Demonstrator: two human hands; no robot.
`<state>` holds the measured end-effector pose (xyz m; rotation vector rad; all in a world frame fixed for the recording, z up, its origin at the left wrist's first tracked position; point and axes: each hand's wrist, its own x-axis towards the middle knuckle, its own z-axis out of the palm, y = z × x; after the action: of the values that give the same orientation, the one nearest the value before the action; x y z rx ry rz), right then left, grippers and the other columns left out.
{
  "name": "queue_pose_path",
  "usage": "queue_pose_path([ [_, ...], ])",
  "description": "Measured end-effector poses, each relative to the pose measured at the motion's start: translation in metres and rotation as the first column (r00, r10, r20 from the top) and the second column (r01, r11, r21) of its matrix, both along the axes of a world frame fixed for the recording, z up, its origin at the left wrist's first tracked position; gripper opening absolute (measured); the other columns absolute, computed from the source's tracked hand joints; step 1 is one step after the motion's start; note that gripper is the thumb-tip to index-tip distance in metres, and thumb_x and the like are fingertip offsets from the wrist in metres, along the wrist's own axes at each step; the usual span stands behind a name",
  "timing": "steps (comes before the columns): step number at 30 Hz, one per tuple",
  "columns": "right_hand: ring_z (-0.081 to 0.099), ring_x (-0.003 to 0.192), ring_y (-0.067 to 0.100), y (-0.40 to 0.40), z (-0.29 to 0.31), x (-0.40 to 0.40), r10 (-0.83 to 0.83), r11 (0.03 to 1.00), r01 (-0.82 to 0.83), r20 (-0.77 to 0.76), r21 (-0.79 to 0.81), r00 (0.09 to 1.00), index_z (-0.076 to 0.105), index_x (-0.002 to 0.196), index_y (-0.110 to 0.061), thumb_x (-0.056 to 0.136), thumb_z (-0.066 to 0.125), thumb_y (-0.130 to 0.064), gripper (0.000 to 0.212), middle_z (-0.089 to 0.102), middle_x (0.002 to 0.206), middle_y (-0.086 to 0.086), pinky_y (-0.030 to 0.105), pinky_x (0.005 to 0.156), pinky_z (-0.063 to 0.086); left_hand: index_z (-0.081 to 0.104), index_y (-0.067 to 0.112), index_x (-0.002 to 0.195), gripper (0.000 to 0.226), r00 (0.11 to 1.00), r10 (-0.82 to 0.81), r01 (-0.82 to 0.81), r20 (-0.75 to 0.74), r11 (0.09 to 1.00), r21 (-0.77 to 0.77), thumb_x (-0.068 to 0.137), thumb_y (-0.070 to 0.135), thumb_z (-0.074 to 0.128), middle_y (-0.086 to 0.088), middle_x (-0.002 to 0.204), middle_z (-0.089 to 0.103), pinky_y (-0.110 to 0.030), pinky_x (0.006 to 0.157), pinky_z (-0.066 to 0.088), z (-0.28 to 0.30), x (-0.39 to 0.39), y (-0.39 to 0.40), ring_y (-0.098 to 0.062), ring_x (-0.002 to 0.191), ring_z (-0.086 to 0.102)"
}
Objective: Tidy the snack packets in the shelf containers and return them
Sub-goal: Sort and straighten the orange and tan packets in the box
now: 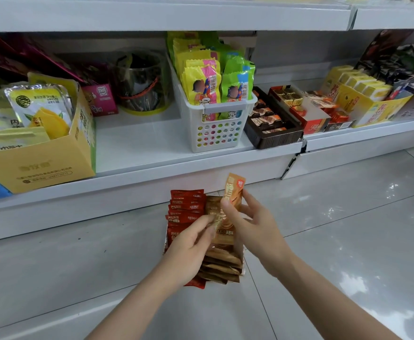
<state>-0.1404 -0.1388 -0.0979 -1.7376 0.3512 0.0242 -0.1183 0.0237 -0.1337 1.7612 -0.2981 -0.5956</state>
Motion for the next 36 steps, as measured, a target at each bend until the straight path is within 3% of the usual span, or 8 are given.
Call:
queue_pose_path([
  [5, 0.073, 0.094, 0.014, 0.005, -0.004, 0.000, -0.065, 0.984, 0.074, -0.062, 0.160, 0.996, 0.067, 0.110, -0.024, 0.093, 0.061, -0.049, 0.032, 0.076, 0.099, -0.003, 0.037, 0.082, 0.060, 0.058, 0.053, 0.125, 0.052, 0.994, -0.105, 0.107, 0.028, 0.992, -0.064, 0.077, 0.068, 0.068, 0.024, 0.133, 0.059, -0.039, 0.109, 0.044, 0.003, -0.001, -0.004, 0.000, 0.125, 0.055],
  [11, 0.074, 0.093, 0.027, -0.014, 0.006, 0.002, -0.127, 0.873, 0.181, -0.147, 0.453, 0.981, 0.068, 0.112, -0.007, 0.100, 0.054, -0.036, 0.035, 0.076, 0.103, 0.012, 0.033, 0.071, 0.059, 0.050, 0.047, 0.126, 0.079, 0.985, 0.053, -0.073, -0.164, 0.990, -0.120, 0.057, 0.078, 0.075, 0.024, 0.121, 0.067, -0.038, 0.104, 0.050, 0.002, 0.002, 0.000, 0.001, 0.110, 0.065],
  [14, 0.074, 0.096, 0.029, -0.016, 0.005, 0.002, -0.097, 0.855, 0.159, -0.149, 0.494, 0.984, 0.069, 0.113, -0.004, 0.096, 0.060, -0.032, 0.034, 0.075, 0.106, 0.015, 0.034, 0.072, 0.061, 0.058, 0.036, 0.127, 0.060, 0.981, 0.035, -0.064, -0.193, 0.987, -0.148, 0.073, 0.058, 0.071, 0.012, 0.116, 0.072, -0.037, 0.102, 0.049, 0.005, 0.003, 0.001, -0.006, 0.110, 0.067],
  [18, 0.073, 0.099, 0.031, -0.014, 0.003, 0.003, -0.099, 0.850, 0.153, -0.132, 0.504, 0.986, 0.072, 0.111, -0.004, 0.085, 0.068, -0.029, 0.036, 0.075, 0.107, 0.015, 0.042, 0.082, 0.061, 0.068, 0.032, 0.095, 0.007, 0.986, 0.051, -0.077, -0.162, 0.983, -0.165, 0.092, 0.035, 0.062, 0.000, 0.103, 0.076, -0.028, 0.084, 0.051, 0.007, 0.004, 0.001, -0.014, 0.097, 0.072],
  [20, 0.074, 0.096, 0.030, -0.014, 0.003, 0.004, -0.106, 0.849, 0.158, -0.130, 0.504, 0.986, 0.074, 0.108, -0.005, 0.080, 0.072, -0.028, 0.037, 0.076, 0.105, 0.014, 0.040, 0.077, 0.062, 0.066, 0.029, 0.088, 0.012, 0.984, 0.039, -0.069, -0.175, 0.983, -0.171, 0.097, 0.030, 0.059, -0.004, 0.101, 0.076, -0.028, 0.079, 0.052, 0.007, 0.004, 0.001, -0.019, 0.093, 0.073],
  [28, 0.076, 0.085, 0.022, -0.009, 0.002, 0.005, -0.140, 0.892, 0.178, -0.122, 0.415, 0.983, 0.075, 0.105, -0.011, 0.074, 0.076, -0.033, 0.038, 0.078, 0.096, 0.007, 0.026, 0.062, 0.059, 0.059, 0.041, 0.120, 0.023, 0.982, 0.045, -0.074, -0.182, 0.985, -0.157, 0.100, 0.030, 0.055, -0.003, 0.106, 0.076, -0.051, 0.094, 0.055, 0.008, 0.003, -0.001, -0.023, 0.098, 0.073],
  [33, 0.067, 0.076, 0.003, -0.009, 0.005, 0.006, -0.229, 0.971, 0.217, -0.127, -0.105, 0.965, 0.053, 0.136, -0.024, 0.082, 0.072, -0.050, 0.063, 0.070, 0.092, -0.014, 0.013, 0.052, 0.049, 0.048, 0.063, 0.130, 0.045, 0.992, 0.091, -0.104, -0.091, 0.984, -0.144, 0.102, 0.028, 0.051, 0.011, 0.116, 0.073, -0.041, 0.101, 0.051, 0.006, 0.003, -0.001, -0.010, 0.110, 0.068],
  [36, 0.066, 0.088, 0.005, -0.004, 0.009, 0.006, -0.153, 0.984, 0.137, -0.153, -0.116, 0.976, 0.048, 0.141, -0.030, 0.077, 0.064, -0.069, 0.076, 0.061, 0.108, -0.014, 0.025, 0.068, 0.059, 0.051, 0.069, 0.121, 0.045, 0.995, 0.086, -0.081, 0.050, 0.992, -0.097, 0.102, 0.029, 0.050, 0.025, 0.125, 0.065, -0.033, 0.107, 0.046, 0.006, 0.002, -0.006, 0.000, 0.121, 0.059],
])
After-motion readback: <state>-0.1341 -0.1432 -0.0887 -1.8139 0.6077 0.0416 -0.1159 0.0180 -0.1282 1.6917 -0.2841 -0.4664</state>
